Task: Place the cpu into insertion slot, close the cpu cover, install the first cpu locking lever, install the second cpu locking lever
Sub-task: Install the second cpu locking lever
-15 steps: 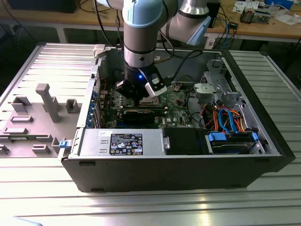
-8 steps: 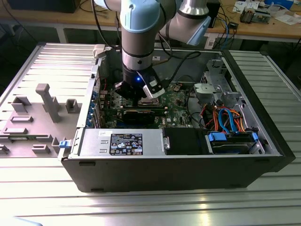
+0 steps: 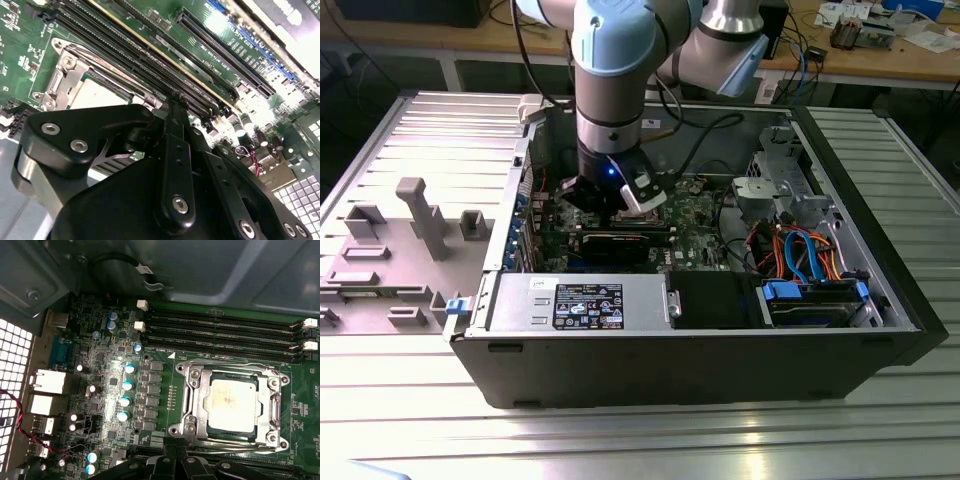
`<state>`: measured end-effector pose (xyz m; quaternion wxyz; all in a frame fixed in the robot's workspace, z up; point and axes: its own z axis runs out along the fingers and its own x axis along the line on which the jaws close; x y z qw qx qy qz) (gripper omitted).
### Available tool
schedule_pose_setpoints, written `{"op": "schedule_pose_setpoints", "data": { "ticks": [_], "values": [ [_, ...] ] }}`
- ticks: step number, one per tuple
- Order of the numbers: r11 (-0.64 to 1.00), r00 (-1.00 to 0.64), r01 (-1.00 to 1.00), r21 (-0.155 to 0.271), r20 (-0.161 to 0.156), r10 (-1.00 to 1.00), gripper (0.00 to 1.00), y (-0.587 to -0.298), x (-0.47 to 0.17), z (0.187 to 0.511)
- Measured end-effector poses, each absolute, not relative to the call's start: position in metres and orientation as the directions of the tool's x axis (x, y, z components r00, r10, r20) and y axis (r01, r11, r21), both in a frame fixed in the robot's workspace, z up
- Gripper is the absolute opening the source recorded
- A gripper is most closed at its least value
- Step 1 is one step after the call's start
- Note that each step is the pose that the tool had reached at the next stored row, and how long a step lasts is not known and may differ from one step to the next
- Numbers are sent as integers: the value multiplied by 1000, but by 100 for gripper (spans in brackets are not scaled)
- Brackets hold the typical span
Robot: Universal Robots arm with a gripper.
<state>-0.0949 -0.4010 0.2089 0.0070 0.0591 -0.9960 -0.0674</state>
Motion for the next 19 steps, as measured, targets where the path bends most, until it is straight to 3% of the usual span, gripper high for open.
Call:
{"op": "schedule_pose_setpoints", "data": {
  "ticks": [12,19],
  "values": [
    [974,-993,-112,199,-2,-114,11,-401,-96,199],
    [973,-993,-112,201,-2,-114,11,-402,-96,208]
  ]
}}
